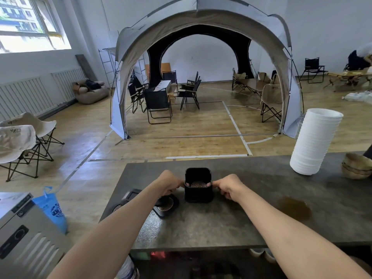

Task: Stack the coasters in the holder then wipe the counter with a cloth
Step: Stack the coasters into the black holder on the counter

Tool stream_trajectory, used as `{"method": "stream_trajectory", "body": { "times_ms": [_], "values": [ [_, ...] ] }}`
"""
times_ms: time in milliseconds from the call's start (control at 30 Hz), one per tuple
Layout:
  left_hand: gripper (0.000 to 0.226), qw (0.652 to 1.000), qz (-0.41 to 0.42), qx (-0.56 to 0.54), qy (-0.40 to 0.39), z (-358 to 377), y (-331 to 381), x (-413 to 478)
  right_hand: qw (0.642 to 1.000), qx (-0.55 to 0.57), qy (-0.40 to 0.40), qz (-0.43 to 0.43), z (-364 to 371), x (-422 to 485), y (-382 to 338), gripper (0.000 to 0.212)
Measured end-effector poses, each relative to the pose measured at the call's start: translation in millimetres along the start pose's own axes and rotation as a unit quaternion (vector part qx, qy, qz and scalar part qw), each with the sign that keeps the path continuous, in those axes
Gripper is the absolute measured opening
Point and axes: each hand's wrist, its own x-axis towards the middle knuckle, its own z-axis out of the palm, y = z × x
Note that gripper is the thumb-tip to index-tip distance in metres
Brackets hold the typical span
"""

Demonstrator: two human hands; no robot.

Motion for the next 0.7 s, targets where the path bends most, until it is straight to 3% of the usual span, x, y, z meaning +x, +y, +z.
{"method": "stream_trajectory", "body": {
  "times_ms": [67, 167, 267, 367, 467, 600, 700],
  "values": [
    [0.035, 1.000, 0.013, -0.007, 0.008, 1.9, -3.2, 0.6, 0.999, -0.025, 0.020, -0.007, -0.5, -3.1, -1.7, 0.015],
    [0.028, 0.999, 0.040, -0.024, 0.012, -7.4, -5.6, -5.8, 0.997, -0.059, 0.032, -0.041, -8.9, -13.7, -10.5, 0.035],
    [0.027, 0.995, 0.085, -0.027, 0.049, -38.7, -17.3, -16.5, 0.985, -0.065, 0.063, -0.150, -24.1, -28.1, -20.4, 0.030],
    [0.013, 0.982, 0.163, -0.025, 0.091, -78.5, -44.2, -27.5, 0.949, -0.068, 0.117, -0.286, -23.4, -54.7, -32.7, 0.026],
    [0.022, 0.967, 0.205, 0.091, 0.123, -105.7, -75.6, -35.6, 0.920, -0.067, 0.066, -0.379, 9.8, -86.4, -50.3, 0.014],
    [0.045, 0.932, 0.256, 0.235, 0.101, -110.3, -105.1, -36.5, 0.859, -0.235, 0.021, -0.455, 75.3, -106.9, -62.1, 0.034],
    [0.061, 0.928, 0.255, 0.265, 0.067, -100.2, -115.4, -32.5, 0.806, -0.394, -0.033, -0.440, 114.5, -105.6, -65.2, 0.052]
  ]
}}
